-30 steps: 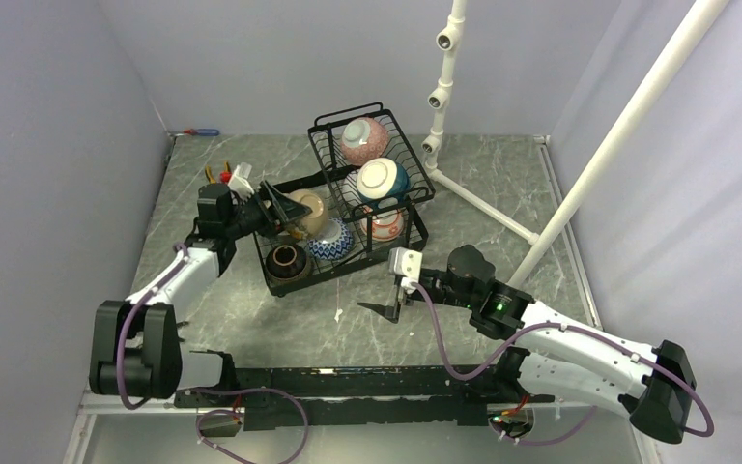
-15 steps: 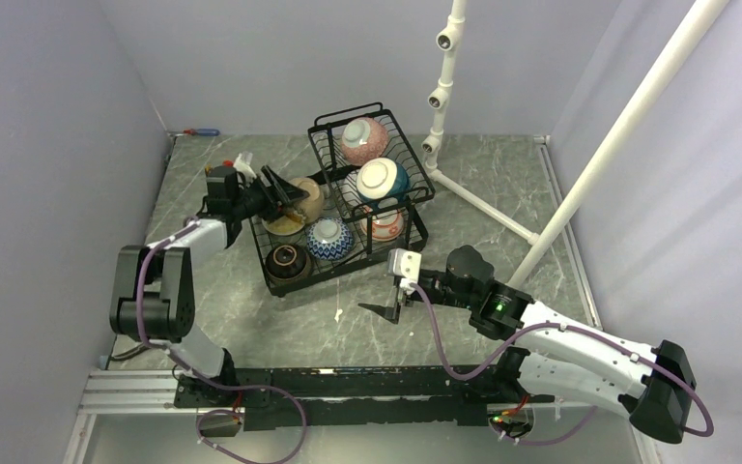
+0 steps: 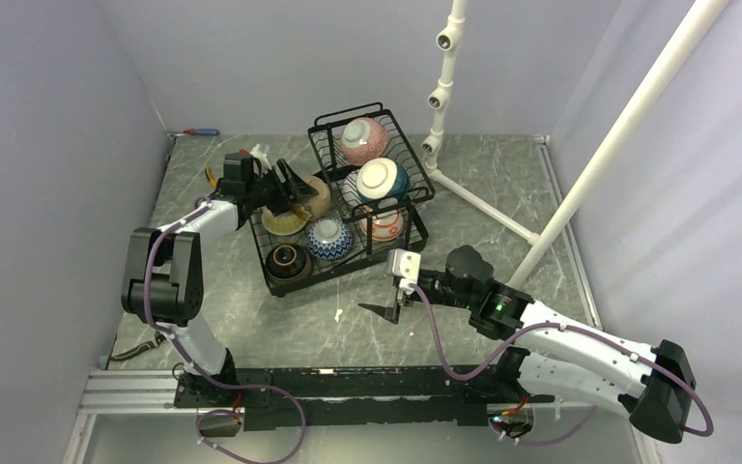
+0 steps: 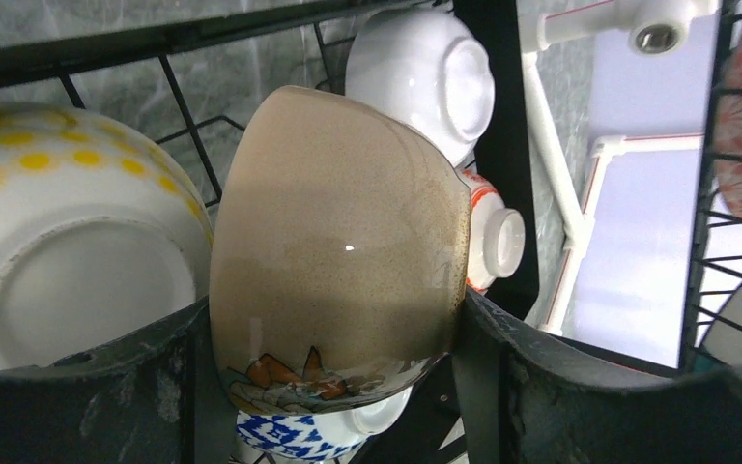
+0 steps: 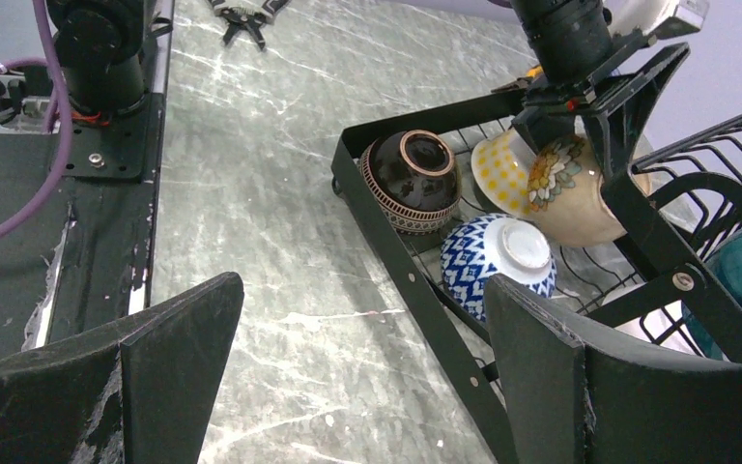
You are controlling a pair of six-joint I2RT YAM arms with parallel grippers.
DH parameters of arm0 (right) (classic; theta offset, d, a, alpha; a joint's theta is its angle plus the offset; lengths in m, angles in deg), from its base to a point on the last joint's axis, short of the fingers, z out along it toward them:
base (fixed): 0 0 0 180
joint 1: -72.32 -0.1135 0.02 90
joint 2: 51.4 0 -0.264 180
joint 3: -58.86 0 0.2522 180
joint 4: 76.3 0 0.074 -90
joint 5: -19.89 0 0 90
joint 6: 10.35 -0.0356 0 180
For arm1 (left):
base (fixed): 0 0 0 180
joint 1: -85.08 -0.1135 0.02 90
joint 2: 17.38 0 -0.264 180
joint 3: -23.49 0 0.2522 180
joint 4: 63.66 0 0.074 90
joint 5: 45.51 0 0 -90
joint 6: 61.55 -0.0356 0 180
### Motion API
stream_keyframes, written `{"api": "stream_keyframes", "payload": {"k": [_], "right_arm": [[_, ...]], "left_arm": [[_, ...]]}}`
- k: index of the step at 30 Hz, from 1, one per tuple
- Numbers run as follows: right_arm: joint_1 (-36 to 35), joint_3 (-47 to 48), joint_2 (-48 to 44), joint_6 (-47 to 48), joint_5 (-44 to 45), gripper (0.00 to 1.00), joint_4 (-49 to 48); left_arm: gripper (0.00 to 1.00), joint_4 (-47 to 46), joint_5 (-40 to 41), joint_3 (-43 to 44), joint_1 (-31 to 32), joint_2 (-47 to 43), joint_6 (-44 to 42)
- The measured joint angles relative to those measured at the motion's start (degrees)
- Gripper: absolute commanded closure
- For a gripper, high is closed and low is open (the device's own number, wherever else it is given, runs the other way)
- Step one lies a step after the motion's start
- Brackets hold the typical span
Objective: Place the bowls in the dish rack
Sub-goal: Move the bowl to the dish rack.
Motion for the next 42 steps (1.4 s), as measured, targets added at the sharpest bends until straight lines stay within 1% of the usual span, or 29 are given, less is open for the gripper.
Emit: {"api": "stream_keyframes", "payload": {"k": [9,18,28,33,38,42], "right_arm": [[0.0,0.0,0.1,0.2,0.0,0.00,0.4],[0.0,0.0,0.1,0.4,0.4,0.00,0.4],[0.0,0.0,0.0,0.4,0.4,0.00,0.6],[0.0,0.0,-0.9,0.4,0.8,0.00,1.4],[0.0,0.0,-1.5,0.4,0.9,0.00,2.0],[0.0,0.0,-1.5,0.4,0.9,0.00,2.1]], "left_arm": [[0.97,2.1,2.1,0.1,2.2,1.3,-1.0],[0.97,3.8,4.0,0.0,6.6,1.3,-3.2],[0.97,4.3,6.5,0.6,6.5,1.3,-3.2],[0.97,6.3,10.2,3.4,6.4,2.1,-3.3],[0.97,7.2,13.9,3.5,5.3,1.9,-3.1],[0.97,8.6,17.2,2.5,4.2,0.0,-3.2]]}}
